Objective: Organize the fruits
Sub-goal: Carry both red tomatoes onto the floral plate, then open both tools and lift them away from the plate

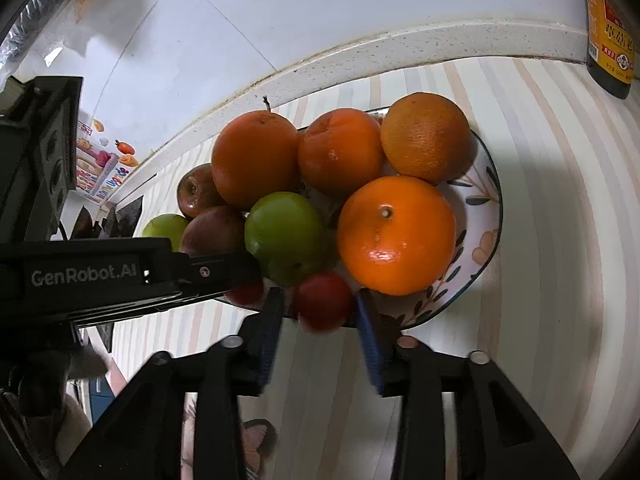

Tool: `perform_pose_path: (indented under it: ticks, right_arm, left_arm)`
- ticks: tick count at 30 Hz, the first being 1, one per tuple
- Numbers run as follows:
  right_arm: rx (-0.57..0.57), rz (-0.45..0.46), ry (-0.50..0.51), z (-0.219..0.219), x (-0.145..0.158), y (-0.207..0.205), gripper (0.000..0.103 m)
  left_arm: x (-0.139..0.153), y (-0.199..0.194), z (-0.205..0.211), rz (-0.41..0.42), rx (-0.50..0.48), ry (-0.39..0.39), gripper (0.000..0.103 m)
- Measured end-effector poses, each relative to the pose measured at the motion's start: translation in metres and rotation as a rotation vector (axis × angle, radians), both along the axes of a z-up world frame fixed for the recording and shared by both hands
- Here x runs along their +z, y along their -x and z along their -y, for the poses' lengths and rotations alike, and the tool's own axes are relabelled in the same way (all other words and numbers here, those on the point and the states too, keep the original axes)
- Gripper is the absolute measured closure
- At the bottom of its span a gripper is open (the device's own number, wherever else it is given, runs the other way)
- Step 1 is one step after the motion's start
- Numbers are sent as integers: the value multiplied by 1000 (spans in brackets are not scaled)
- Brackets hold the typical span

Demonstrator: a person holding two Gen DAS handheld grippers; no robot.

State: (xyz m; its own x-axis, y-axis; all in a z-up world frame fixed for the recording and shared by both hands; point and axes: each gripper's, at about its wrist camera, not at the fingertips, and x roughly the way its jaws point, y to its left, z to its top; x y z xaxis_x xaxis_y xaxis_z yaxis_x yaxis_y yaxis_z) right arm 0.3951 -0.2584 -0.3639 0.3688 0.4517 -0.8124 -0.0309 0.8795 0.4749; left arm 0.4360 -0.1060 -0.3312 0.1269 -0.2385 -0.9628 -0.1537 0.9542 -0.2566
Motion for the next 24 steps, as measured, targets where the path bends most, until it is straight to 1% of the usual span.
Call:
perform_pose_path:
  ticks: [2,4,5,6,7,8,9,10,11,12,13,16,19,24]
  right_arm:
    - [-5,10,16,-1,5,3,38]
    - [-13,15,15,-3,8,4,31]
    - [-17,15,15,-2,9,5,31]
    - [-23,15,20,-1,12,7,31]
    - [-29,14,34,1,16,9,26]
    - [-40,12,63,3,20,11,17]
    - [-49,9,91,4,24,14,14]
    - [-61,7,130,7,30,16,12]
    - [-71,6,173,10,35,19,12]
    - [-74,3,198,12,39,20,11]
    - [-74,-2,226,14,43,21,9]
    - [-77,0,278,20,58,27,9]
    - [-76,18,311,22,74,34,8]
    - [-75,46,335,16,104,54,8]
  left_arm:
    - [3,1,-2,8,5,-8,66]
    - [8,2,-4,23,5,-16,54]
    - [11,3,-6,28,3,-22,51]
    - [14,4,-7,34,0,-27,44]
    - [18,6,-8,43,-6,-35,34]
    - [21,8,-9,50,-11,-45,30]
    - [25,10,-10,60,-20,-60,22]
    - [30,13,-11,72,-29,-80,18]
    - [34,16,-12,82,-37,-104,17]
    - [38,20,-14,94,-45,-138,12]
    - [41,22,-16,102,-48,-158,11]
    - [52,34,-25,139,-51,-226,11]
    - [58,45,-33,159,-57,-268,11]
    - [79,71,-44,209,-66,-293,11]
